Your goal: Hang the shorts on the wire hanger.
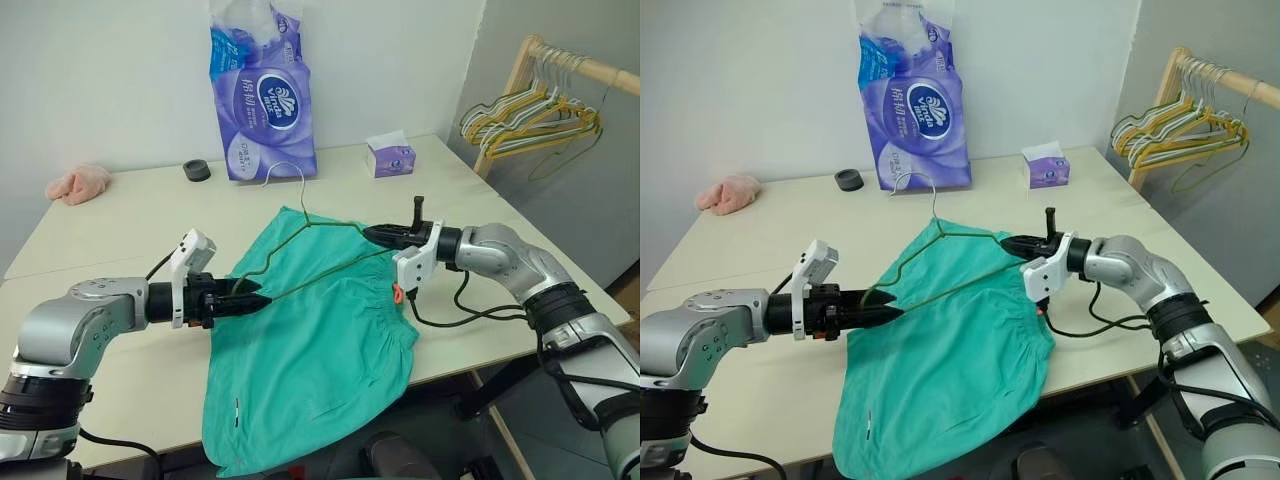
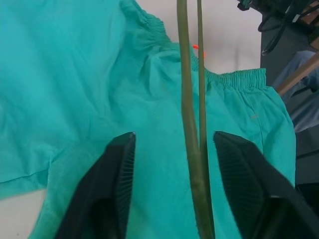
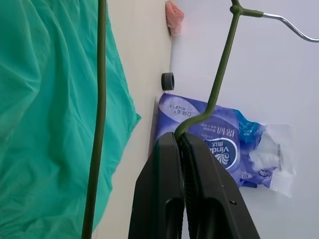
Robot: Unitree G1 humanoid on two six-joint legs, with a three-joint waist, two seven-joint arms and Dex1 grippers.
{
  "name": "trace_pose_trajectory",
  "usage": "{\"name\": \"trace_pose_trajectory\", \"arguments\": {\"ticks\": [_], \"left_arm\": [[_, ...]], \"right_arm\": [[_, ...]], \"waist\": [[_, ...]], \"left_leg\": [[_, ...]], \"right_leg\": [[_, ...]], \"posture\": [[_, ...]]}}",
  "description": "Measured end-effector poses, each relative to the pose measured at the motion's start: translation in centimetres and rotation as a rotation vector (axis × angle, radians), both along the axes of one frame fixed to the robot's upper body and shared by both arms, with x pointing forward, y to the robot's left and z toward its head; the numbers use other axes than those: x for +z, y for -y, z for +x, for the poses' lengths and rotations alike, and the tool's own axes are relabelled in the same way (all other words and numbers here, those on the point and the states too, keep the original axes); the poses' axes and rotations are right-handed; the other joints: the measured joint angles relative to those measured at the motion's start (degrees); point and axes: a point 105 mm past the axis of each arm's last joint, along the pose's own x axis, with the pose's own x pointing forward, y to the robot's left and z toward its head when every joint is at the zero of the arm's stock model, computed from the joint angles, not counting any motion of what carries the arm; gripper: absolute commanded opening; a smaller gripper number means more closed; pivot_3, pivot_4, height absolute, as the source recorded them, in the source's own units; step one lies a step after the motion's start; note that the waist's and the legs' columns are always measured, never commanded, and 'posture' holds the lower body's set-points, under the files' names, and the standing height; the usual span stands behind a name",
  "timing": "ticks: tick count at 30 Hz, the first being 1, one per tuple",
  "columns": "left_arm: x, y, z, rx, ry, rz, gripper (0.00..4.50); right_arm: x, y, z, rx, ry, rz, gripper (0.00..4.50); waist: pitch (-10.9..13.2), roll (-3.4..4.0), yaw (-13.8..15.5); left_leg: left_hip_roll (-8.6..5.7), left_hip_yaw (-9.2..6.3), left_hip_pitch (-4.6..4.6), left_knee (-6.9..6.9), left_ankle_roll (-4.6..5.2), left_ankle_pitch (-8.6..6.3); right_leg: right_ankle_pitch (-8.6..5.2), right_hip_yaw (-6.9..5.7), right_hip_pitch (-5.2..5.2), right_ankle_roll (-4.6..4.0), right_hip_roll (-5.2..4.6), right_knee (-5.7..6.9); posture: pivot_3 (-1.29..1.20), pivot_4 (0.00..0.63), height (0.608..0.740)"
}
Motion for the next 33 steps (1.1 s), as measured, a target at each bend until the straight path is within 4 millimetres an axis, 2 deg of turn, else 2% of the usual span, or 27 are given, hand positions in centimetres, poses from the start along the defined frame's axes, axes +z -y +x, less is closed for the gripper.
{"name": "trace_pose_trajectory", "arguments": {"ticks": [4, 9, 13, 20, 21, 23, 26, 29, 33], "left_arm": [[-0.2, 0.3, -0.2, -0.014, -0.005, 0.004, 0.07], [-0.2, 0.4, -0.3, -0.015, -0.003, 0.003, 0.03], [-0.5, 0.4, -0.2, -0.004, -0.007, 0.0, 0.0], [-1.1, 0.3, -0.3, 0.024, -0.022, 0.003, 0.0], [-1.2, 0.4, -0.2, 0.032, -0.021, 0.002, 0.0], [-1.4, 0.5, -0.1, 0.042, -0.018, -0.003, 0.0], [-1.7, 0.5, 0.0, 0.064, -0.012, -0.005, 0.0], [-1.7, 0.5, 0.0, 0.067, 0.012, 0.011, 0.0], [-1.3, 1.2, -0.4, 0.027, 0.051, 0.017, 0.0]], "right_arm": [[0.1, -0.4, -0.3, 0.018, 0.0, 0.0, 0.0], [0.3, -0.7, -0.5, 0.031, 0.008, 0.002, 0.0], [0.2, -0.8, -1.0, 0.052, -0.003, 0.005, 1.09], [-0.1, -1.0, -1.8, 0.079, -0.037, 0.012, 3.5], [0.2, -1.0, -2.1, 0.092, -0.047, 0.022, 3.91], [0.6, -0.8, -2.6, 0.113, -0.074, 0.035, 4.46], [0.7, -0.1, -3.6, 0.135, -0.158, 0.039, 4.49], [0.1, 0.5, -4.6, 0.11, -0.363, 0.068, 4.49], [-0.5, 0.9, -3.8, -0.004, -0.584, 0.104, 4.49]], "waist": [[0.0, 0.01, 0.01], [0.0, 0.01, 0.02], [0.01, 0.01, 0.02], [0.01, 0.01, 0.06], [0.01, 0.01, 0.08], [0.01, 0.01, 0.09], [0.01, -0.01, 0.28], [0.02, 0.01, 0.69], [0.05, 0.05, 0.97]], "left_leg": [[0.01, -0.02, 0.0, 0.0, 0.0, 0.0], [0.0, -0.01, 0.0, 0.0, 0.0, 0.0], [0.0, -0.01, 0.0, 0.0, 0.0, 0.0], [0.0, -0.01, 0.0, 0.0, 0.0, 0.0], [0.0, -0.01, 0.0, 0.0, 0.0, 0.0], [0.01, -0.02, 0.0, 0.0, 0.01, 0.0], [0.01, -0.03, 0.0, 0.04, 0.02, -0.01], [0.02, -0.04, 0.0, 0.07, 0.05, -0.03], [0.02, -0.03, 0.0, 0.07, 0.07, -0.05]], "right_leg": [[-0.01, -0.02, -0.01, 0.01, 0.0, 0.0], [-0.01, -0.01, 0.0, 0.02, 0.0, 0.0], [-0.01, -0.01, 0.0, 0.01, 0.0, 0.0], [-0.01, -0.01, 0.0, 0.02, 0.0, 0.0], [-0.01, -0.01, 0.0, 0.02, 0.0, 0.0], [-0.01, -0.02, 0.01, 0.02, 0.0, -0.02], [-0.04, -0.03, 0.04, 0.07, -0.01, -0.02], [-0.07, -0.02, 0.05, 0.11, -0.01, -0.02], [-0.07, -0.03, 0.02, 0.11, -0.01, -0.01]], "posture": [[-0.26, 0.021, 0.74], [-0.26, 0.02, 0.74], [-0.26, 0.02, 0.74], [-0.26, 0.019, 0.74], [-0.26, 0.019, 0.74], [-0.26, 0.024, 0.74], [-0.26, 0.024, 0.74], [-0.26, 0.027, 0.74], [-0.27, 0.024, 0.74]]}}
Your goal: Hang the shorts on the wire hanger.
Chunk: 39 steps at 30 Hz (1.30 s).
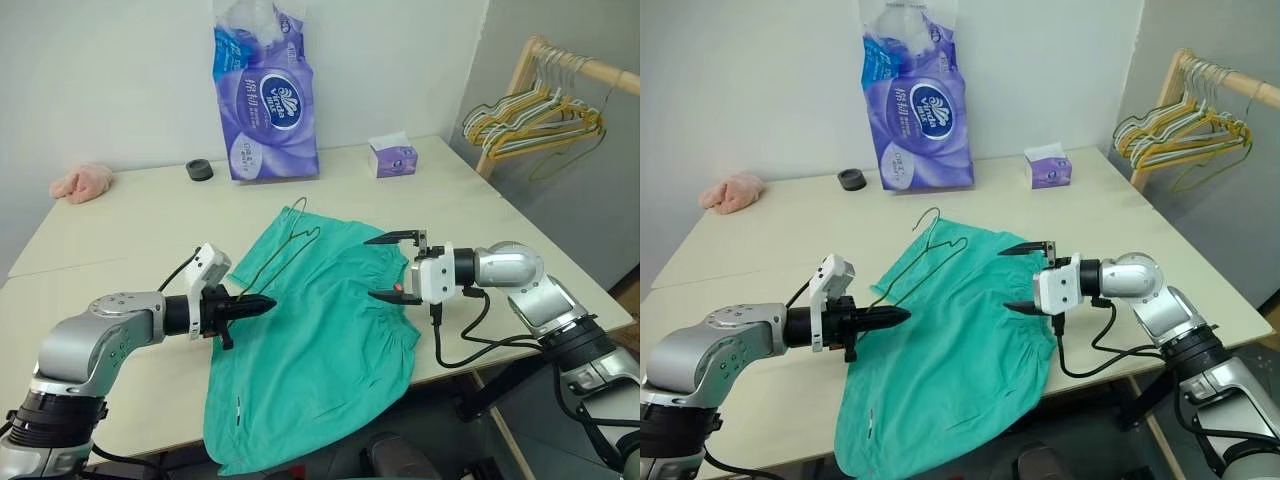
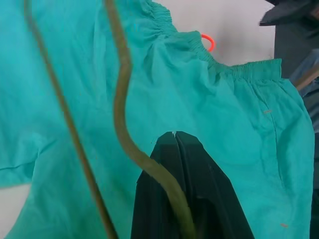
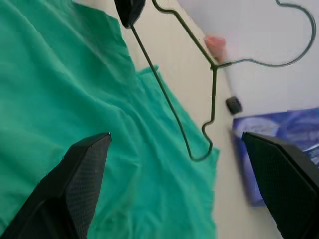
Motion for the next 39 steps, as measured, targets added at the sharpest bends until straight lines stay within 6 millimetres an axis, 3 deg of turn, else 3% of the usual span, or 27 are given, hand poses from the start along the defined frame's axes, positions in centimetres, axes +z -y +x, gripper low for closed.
{"name": "trace_pose_trajectory", "arguments": {"ticks": [4, 9, 15, 21, 30, 33, 39], "left_arm": [[1.1, 0.7, -0.7, -0.066, 0.025, -0.015, 0.0], [3.3, 1.3, -2.1, -0.164, 0.063, -0.017, 0.0], [4.6, 2.3, -3.6, -0.258, 0.06, -0.021, 0.0], [4.9, 2.3, -4.2, -0.302, 0.06, 0.004, 0.0], [5.1, 3.0, -4.7, -0.367, 0.059, 0.011, 0.0], [5.1, 3.1, -4.8, -0.37, 0.06, 0.012, 0.0], [5.0, 3.1, -5.1, -0.385, 0.058, 0.012, 0.0]], "right_arm": [[0.2, -0.2, 1.2, -0.078, -0.078, 0.02, 4.49], [1.3, -0.1, 2.2, -0.113, -0.066, 0.048, 4.49], [1.2, 0.6, 2.8, -0.11, -0.032, 0.021, 4.49], [1.8, 0.1, 2.8, 0.005, 0.032, -0.093, 4.49], [-0.7, -1.0, 2.7, 0.18, -0.008, -0.327, 4.49], [-1.7, -0.7, 2.6, 0.197, -0.069, -0.389, 3.89], [-2.7, -0.1, 2.3, 0.21, -0.147, -0.449, 1.85]], "waist": [[0.02, 0.02, 0.46], [0.02, 0.02, 0.53], [0.01, 0.02, 0.49], [0.02, 0.04, 0.37], [0.01, 0.02, 0.25], [0.01, 0.02, 0.29], [0.01, 0.03, 0.33]], "left_leg": [[0.0, 0.01, -0.01, 0.01, 0.0, 0.0], [-0.01, 0.02, -0.03, 0.02, 0.0, 0.0], [-0.01, 0.04, -0.01, 0.02, 0.0, 0.0], [0.0, 0.04, 0.0, 0.01, -0.01, 0.0], [0.0, 0.02, -0.01, 0.03, -0.01, 0.0], [0.0, 0.02, -0.01, 0.04, -0.01, 0.0], [0.0, 0.0, -0.01, 0.04, -0.01, 0.0]], "right_leg": [[0.0, -0.01, -0.01, 0.01, 0.0, 0.0], [0.0, -0.01, -0.01, 0.01, 0.0, -0.01], [-0.01, 0.0, -0.01, 0.01, 0.0, 0.0], [-0.01, -0.01, 0.0, 0.01, 0.01, 0.0], [0.05, -0.02, 0.0, -0.08, 0.01, 0.0], [0.05, -0.02, 0.0, -0.08, 0.01, 0.0], [0.04, -0.03, 0.0, -0.08, 0.01, 0.0]], "posture": [[-0.27, 0.018, 0.74], [-0.25, 0.011, 0.74], [-0.24, 0.0, 0.74], [-0.25, 0.0, 0.74], [-0.24, 0.0, 0.74], [-0.24, 0.0, 0.74], [-0.24, 0.0, 0.74]]}}
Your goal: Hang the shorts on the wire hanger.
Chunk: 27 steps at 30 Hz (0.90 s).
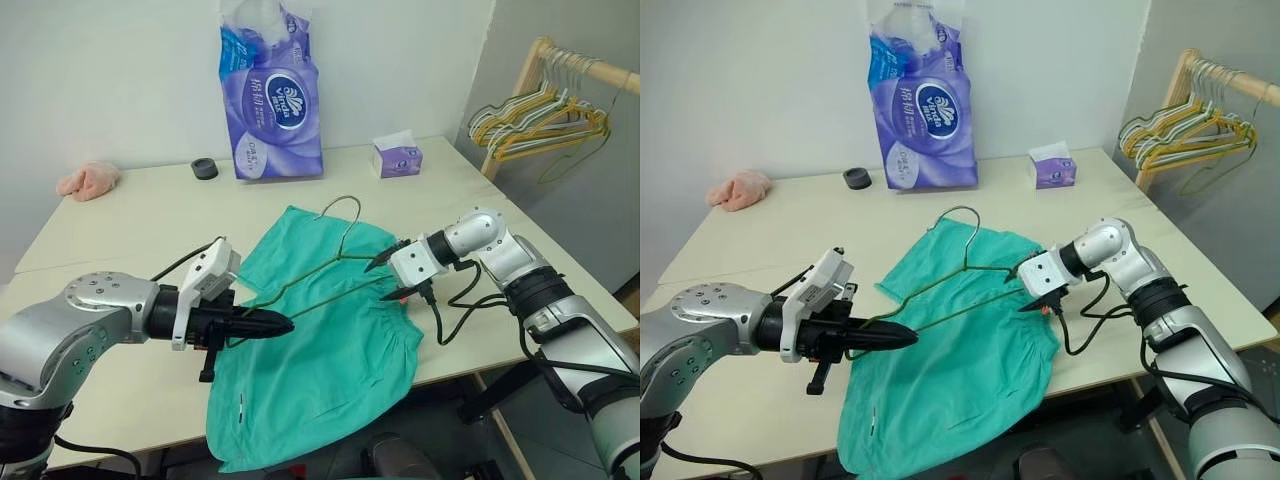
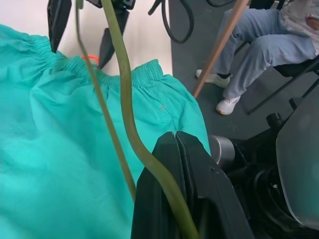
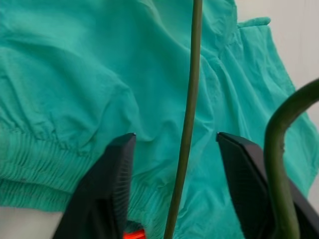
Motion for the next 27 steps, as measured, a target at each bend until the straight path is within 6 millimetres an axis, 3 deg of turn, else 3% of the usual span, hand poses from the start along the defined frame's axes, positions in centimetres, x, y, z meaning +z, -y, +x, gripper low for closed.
{"name": "trace_pose_trajectory", "arguments": {"ticks": [5, 17, 25, 27], "left_arm": [[0.0, 0.0, -0.1, -0.009, 0.014, -0.001, 0.0], [-1.2, 0.0, 0.3, -0.039, 0.102, 0.076, 0.0], [-2.1, -0.8, 3.1, 0.059, 0.268, 0.124, 2.33], [-2.3, -1.3, 3.9, 0.095, 0.301, 0.136, 2.33]], "right_arm": [[-0.3, 0.3, -0.3, -0.013, -0.041, -0.02, 0.16], [-0.2, 1.9, -1.8, -0.058, -0.103, -0.015, 0.07], [-0.8, 2.9, -3.0, -0.121, -0.189, -0.019, 0.0], [-0.8, 3.3, -3.2, -0.153, -0.212, -0.019, 0.0]], "waist": [[0.0, 0.0, 0.02], [0.0, 0.0, 0.04], [0.0, 0.01, 0.17], [-0.01, 0.0, 0.19]], "left_leg": [[0.0, 0.0, 0.0, 0.0, 0.0, 0.0], [0.0, 0.01, 0.0, 0.01, -0.01, -0.01], [0.0, 0.0, -0.02, 0.05, -0.02, -0.02], [0.01, -0.03, -0.03, 0.05, -0.02, -0.02]], "right_leg": [[0.01, 0.0, 0.0, -0.01, 0.0, 0.0], [-0.04, 0.0, 0.0, 0.06, -0.01, 0.0], [-0.04, -0.02, 0.0, 0.07, -0.01, -0.01], [-0.04, -0.05, 0.0, 0.08, -0.01, 0.0]], "posture": [[-0.24, 0.0, 0.74], [-0.25, 0.0, 0.74], [-0.26, 0.0, 0.74], [-0.26, 0.0, 0.74]]}}
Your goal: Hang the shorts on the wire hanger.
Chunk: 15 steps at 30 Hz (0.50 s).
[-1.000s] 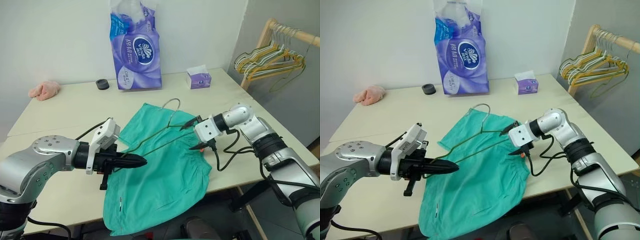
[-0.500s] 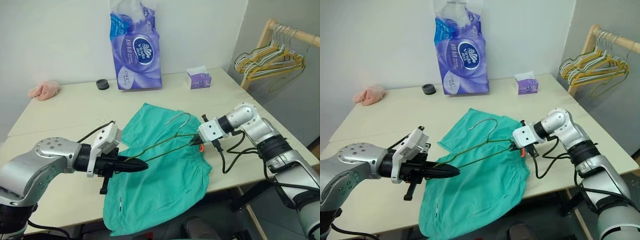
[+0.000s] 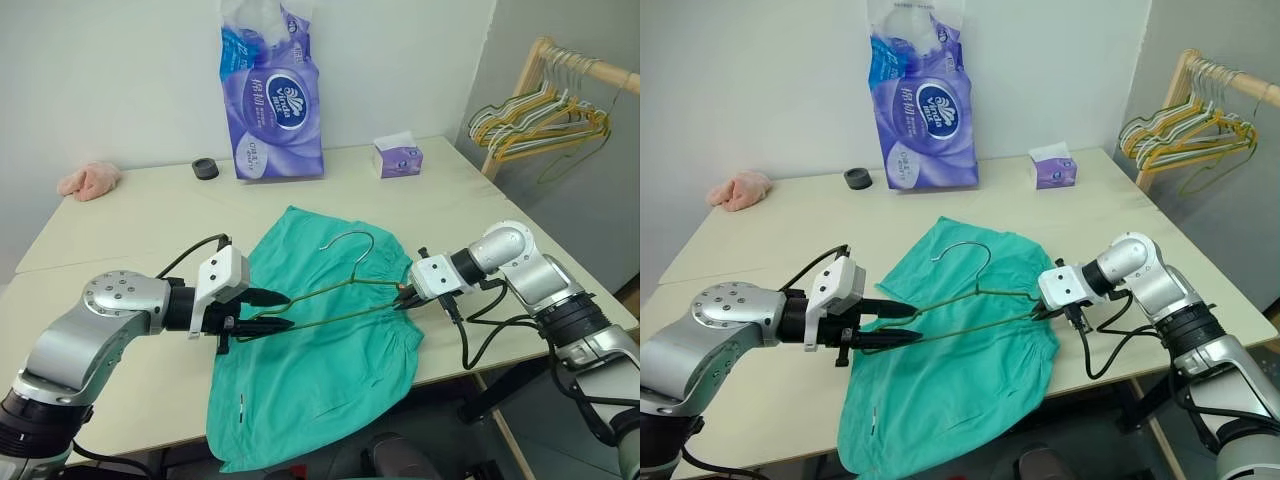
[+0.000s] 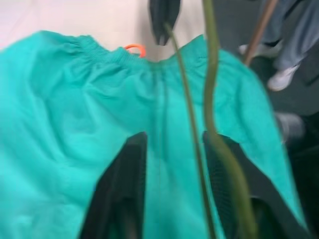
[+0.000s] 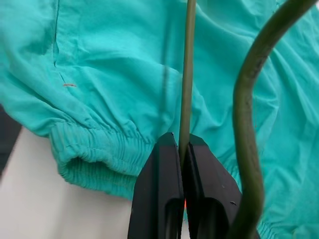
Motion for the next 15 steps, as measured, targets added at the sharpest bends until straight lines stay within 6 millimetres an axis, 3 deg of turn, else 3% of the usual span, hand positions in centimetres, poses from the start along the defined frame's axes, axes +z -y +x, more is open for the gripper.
{"name": "trace_pose_trajectory", "arguments": {"ticks": [7, 15], "left_arm": [[0.4, -1.1, 1.8, 0.111, 0.082, -0.044, 2.33], [0.3, -3.0, 1.9, 0.204, 0.075, -0.078, 2.33]], "right_arm": [[-0.6, 0.8, -0.9, -0.154, -0.162, 0.047, 0.0], [-0.2, 0.5, -1.1, -0.292, -0.288, 0.166, 0.0]], "waist": [[-0.01, -0.01, -0.1], [-0.01, -0.01, -0.07]], "left_leg": [[0.01, -0.02, -0.03, 0.02, 0.0, -0.01], [0.0, -0.01, -0.04, 0.03, 0.0, -0.03]], "right_leg": [[-0.01, -0.02, -0.02, 0.01, -0.02, 0.0], [-0.01, -0.02, -0.01, 0.03, -0.03, 0.0]], "posture": [[-0.27, 0.0, 0.74], [-0.28, 0.009, 0.74]]}}
